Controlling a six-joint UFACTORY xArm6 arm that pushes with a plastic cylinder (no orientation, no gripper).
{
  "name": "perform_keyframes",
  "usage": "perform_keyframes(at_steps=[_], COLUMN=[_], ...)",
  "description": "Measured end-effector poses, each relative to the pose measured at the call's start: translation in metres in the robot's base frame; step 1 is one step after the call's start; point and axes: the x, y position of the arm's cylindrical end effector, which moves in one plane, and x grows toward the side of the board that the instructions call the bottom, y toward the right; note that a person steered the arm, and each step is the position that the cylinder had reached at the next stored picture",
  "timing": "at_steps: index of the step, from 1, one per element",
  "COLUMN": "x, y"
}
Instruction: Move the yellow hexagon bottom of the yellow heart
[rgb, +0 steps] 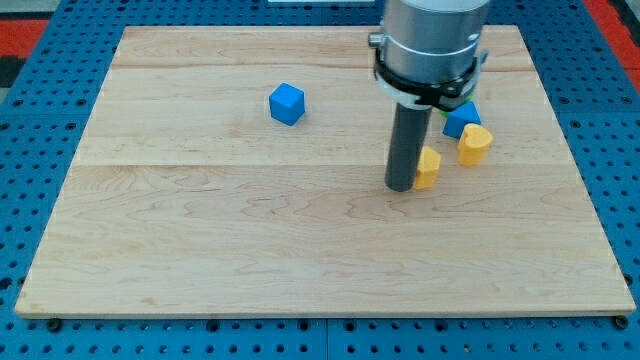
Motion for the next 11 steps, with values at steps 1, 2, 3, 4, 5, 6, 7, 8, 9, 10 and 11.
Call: perform_keyframes(at_steps=[1, 2, 3, 4, 5, 6, 7, 8, 9, 10, 11], x=[0.0, -0.011, -0.032, -0.032, -0.029, -0.017, -0.01, -0.009, -0.007, -0.001, 0.006], y=[-0.002, -0.029, -0.028, -0.007, -0.003, 0.001, 0.016, 0.025, 0.029, 0.041, 0.05])
